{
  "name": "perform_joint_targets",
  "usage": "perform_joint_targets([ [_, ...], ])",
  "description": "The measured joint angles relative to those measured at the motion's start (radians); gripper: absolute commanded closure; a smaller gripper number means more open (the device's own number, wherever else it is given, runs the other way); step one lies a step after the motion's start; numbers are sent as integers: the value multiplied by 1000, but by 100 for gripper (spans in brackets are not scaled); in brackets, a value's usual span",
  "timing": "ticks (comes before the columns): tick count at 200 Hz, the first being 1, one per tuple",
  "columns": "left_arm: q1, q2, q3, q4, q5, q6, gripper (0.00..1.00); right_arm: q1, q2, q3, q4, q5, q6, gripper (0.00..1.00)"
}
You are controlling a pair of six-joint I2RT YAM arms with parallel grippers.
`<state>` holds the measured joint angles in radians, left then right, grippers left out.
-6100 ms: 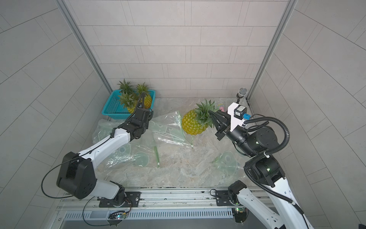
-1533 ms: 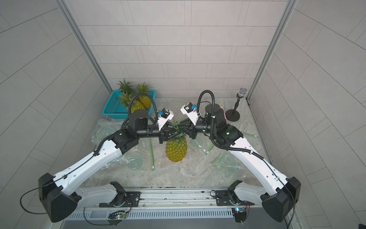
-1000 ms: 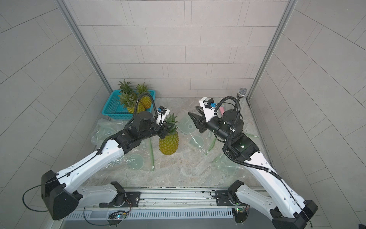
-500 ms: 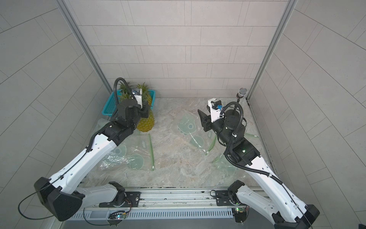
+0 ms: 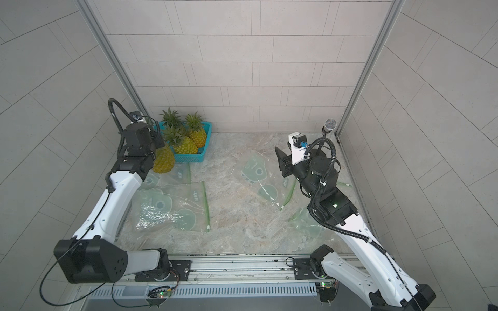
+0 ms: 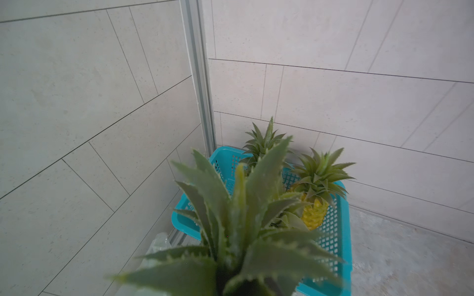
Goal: Open the zip-top bag and take out the pineapple
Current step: Place the pineapple in the basket.
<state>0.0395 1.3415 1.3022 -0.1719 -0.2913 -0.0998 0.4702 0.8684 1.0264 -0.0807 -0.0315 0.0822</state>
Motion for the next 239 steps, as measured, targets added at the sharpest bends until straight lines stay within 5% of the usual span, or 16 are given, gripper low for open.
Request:
perform_joint_targets([
  [138, 235, 371, 233, 175, 313, 40, 94, -13, -32, 0, -37, -95, 24, 48],
  [239, 251, 615, 450, 219, 431, 101, 94, -13, 2, 0, -51, -139, 53, 48],
])
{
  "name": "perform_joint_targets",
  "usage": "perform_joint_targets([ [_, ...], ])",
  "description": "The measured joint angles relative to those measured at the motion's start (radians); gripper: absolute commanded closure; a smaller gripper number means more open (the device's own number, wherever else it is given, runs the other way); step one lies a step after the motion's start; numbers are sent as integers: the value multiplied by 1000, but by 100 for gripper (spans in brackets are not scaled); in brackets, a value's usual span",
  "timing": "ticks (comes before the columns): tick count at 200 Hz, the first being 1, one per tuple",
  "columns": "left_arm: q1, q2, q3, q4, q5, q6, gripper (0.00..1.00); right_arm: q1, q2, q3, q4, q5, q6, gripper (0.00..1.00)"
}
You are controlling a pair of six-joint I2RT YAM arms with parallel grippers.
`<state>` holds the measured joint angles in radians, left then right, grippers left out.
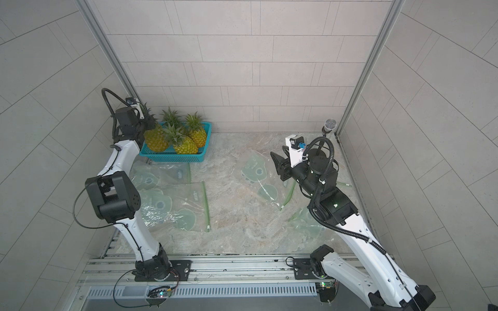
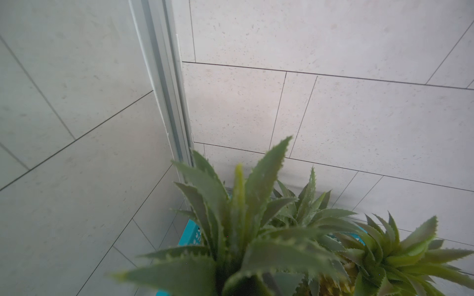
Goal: Open the zip-top bag and take out the pineapple
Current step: Place the pineapple in the basket.
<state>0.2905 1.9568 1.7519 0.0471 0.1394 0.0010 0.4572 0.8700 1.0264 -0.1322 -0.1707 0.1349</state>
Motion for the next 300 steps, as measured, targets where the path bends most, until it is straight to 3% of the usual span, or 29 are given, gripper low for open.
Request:
perform_joint_targets([
  [83, 0, 109, 7, 16, 35, 41, 93, 0, 21, 9, -5, -11, 16, 48],
  [169, 0, 113, -146, 213, 48, 81, 92, 0, 22, 9, -7, -13, 27, 48],
  [229, 0, 108, -235, 372, 47, 78, 87, 0, 22, 9, -7, -13, 31, 48],
  [300, 0, 99, -265, 412, 44, 76, 77, 0, 22, 7, -7, -8, 31, 48],
])
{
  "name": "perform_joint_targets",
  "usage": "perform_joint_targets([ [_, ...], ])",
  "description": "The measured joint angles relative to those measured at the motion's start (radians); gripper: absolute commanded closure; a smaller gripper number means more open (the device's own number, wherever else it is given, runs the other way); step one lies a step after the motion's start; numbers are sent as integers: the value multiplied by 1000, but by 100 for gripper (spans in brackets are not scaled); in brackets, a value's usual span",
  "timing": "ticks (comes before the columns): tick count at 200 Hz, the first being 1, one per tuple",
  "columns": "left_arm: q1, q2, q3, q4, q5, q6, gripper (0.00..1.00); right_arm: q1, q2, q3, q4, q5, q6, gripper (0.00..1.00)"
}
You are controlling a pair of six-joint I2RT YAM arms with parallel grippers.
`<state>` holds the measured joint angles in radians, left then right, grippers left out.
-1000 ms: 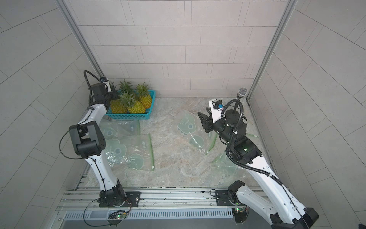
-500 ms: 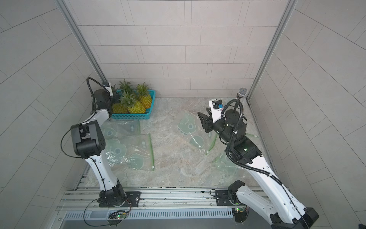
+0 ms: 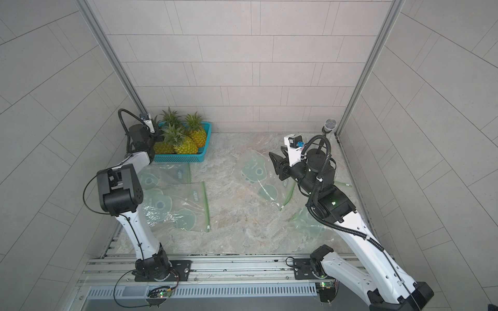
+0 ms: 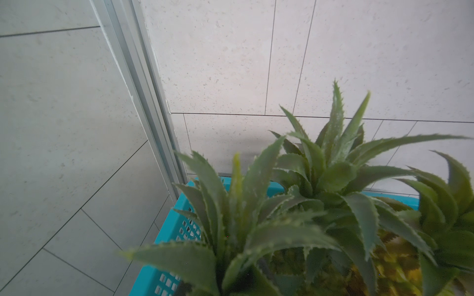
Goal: Open the zip-top bag and take out the pineapple
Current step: Place the pineapple in the basket.
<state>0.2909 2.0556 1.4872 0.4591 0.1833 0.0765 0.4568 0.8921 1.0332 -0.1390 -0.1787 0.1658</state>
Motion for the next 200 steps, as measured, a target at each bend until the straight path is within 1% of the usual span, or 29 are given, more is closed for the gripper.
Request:
perform_joint_targets([
  [23, 0, -2, 0, -3, 1, 0, 70, 0, 0, -2, 0, 1, 0, 48],
  [35, 0, -4, -2, -5, 3, 3, 63, 0, 0, -2, 0, 2, 0, 48],
  [44, 0, -6, -5, -5, 6, 0, 54, 0, 0, -2, 0, 2, 0, 48],
  [55, 0, -10, -11, -12, 9, 5, 45, 0, 0, -2, 0, 2, 0, 48],
  [71, 0, -21, -26, -29, 10, 5, 28, 0, 0, -2, 0, 2, 0, 48],
  [85, 2, -31, -31, -44, 11, 5, 16, 0, 0, -2, 0, 3, 0, 47],
  [101, 6, -43, -36, -60, 9, 14, 8, 0, 0, -3, 0, 3, 0, 48],
  [112, 6, -52, -38, -69, 6, 16, 5, 0, 0, -5, 0, 3, 0, 48],
  [140, 6, -73, -43, -93, 3, 26, 2, 0, 0, -8, 0, 3, 1, 48],
  [200, 6, -175, -61, -140, -33, 28, 1, 0, 0, -11, 0, 8, 2, 47],
])
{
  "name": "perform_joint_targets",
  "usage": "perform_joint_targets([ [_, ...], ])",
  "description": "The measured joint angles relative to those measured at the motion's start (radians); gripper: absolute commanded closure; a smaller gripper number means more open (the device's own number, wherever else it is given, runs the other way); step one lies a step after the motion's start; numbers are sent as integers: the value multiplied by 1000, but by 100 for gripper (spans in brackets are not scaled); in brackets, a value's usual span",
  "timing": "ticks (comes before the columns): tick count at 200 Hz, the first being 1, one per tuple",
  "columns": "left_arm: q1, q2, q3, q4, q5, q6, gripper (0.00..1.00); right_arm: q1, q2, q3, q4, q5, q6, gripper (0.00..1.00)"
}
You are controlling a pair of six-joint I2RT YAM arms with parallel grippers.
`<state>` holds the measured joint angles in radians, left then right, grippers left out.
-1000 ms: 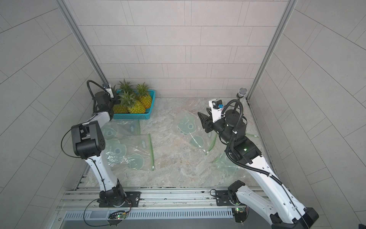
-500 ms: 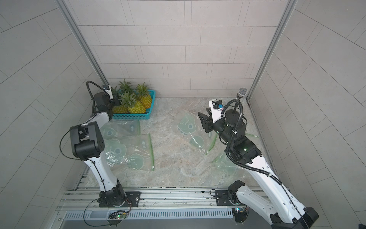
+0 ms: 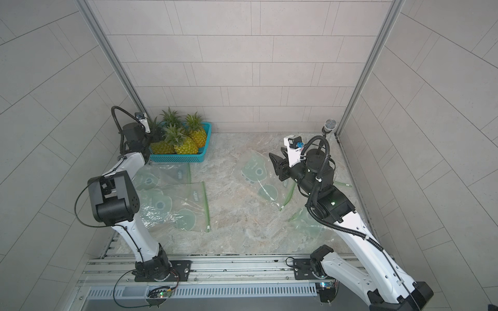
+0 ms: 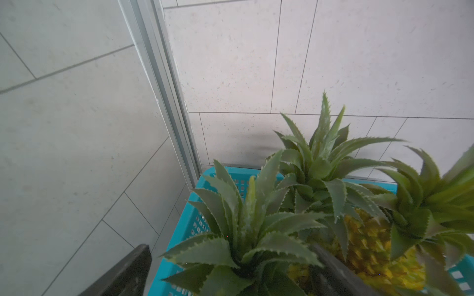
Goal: Open the zip-top bag and take out the pineapple
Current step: Place the pineapple in the basket, then reset both arms
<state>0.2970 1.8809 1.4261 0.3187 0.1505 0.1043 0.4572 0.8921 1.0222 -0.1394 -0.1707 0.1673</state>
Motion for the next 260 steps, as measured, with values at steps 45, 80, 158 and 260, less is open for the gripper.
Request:
perform_joint_targets([
  [45, 0, -105, -13, -18, -24, -46, 1, 0, 0, -17, 1, 21, 3, 47],
  [80, -3, -204, -95, -30, -69, -151, 1, 0, 6, -17, 9, 62, -6, 47],
  [158, -161, -537, -368, -276, -263, -299, 1, -14, 45, -82, 40, 239, -91, 46],
  [260, -371, -721, -612, -396, -406, -393, 1, -159, -22, -341, 213, 470, -150, 44],
])
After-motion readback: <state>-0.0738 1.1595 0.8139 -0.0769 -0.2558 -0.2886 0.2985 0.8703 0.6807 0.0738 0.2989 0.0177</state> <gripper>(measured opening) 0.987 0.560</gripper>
